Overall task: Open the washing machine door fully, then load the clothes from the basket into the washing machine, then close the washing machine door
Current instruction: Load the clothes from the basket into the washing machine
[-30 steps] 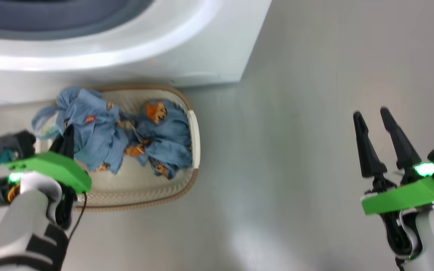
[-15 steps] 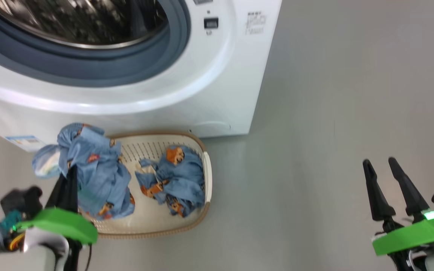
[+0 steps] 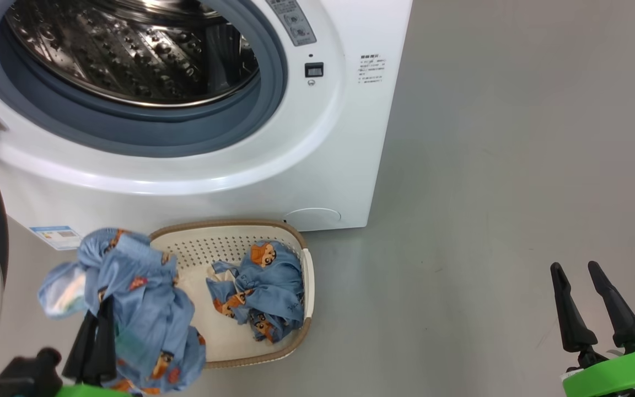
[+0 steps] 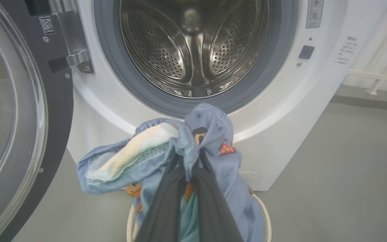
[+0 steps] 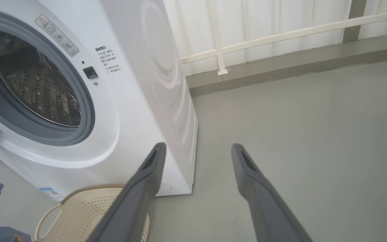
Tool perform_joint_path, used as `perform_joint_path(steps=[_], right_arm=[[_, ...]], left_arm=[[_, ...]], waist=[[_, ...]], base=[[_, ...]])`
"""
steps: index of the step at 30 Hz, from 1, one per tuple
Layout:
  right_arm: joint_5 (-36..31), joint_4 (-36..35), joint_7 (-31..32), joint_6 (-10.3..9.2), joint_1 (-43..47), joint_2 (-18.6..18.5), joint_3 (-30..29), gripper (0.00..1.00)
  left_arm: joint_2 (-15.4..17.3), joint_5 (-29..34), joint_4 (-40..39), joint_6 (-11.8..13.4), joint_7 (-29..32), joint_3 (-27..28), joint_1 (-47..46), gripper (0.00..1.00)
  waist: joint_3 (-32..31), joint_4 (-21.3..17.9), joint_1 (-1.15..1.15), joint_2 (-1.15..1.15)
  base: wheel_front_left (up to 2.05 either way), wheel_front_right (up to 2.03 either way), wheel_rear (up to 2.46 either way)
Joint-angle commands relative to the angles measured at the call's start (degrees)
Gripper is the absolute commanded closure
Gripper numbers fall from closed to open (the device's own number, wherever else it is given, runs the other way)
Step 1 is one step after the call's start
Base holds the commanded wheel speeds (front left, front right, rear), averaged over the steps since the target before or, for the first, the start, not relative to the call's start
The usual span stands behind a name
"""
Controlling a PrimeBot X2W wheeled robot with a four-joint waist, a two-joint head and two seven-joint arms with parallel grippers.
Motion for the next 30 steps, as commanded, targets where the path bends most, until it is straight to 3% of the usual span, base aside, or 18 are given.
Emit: perform_joint_path(steps=[1, 7, 14, 20, 30], right_arm=[[0.68, -1.55, -0.27, 0.17, 0.51, -1.14, 0.86, 0.00], [0.52, -1.81, -0.27, 0.17, 0.23, -0.62, 0.88, 0.00], [0.33, -2.20, -0.27, 0.17, -1.75, -0.06, 1.08, 0.00], [0.05, -2.68, -0.27, 0.17, -3.60, 0.70, 1.26, 0.00], [-0.40, -3.32, -0.27, 0.17, -7.86, 1.89, 2.39, 0.00]], left_arm=[[0.48, 0.70, -2.51, -0.05, -0.37, 2.42, 0.09, 1.00], [-0.45, 0.18, -4.55, -0.08, -0.37, 2.99, -0.09, 1.00], [0.13, -1.58, -4.28, -0.12, -0.37, 3.83, -7.15, 1.00], [2.91, -1.39, -2.37, -0.14, -0.37, 3.33, -17.99, 1.00], [7.89, -2.08, 7.48, -0.15, -0.37, 1.55, -37.52, 1.00]], waist=[[0.16, -0.19, 0.00, 0.00], [1.17, -0.67, 0.00, 0.00], [3.92, -1.49, 0.00, 0.00], [7.35, -2.14, 0.00, 0.00], [13.64, -4.08, 0.00, 0.00]], base=[[0.00, 0.00, 0.00], [0.00, 0.00, 0.00], [0.00, 0.00, 0.00], [0.00, 0.00, 0.00], [0.00, 0.00, 0.00]])
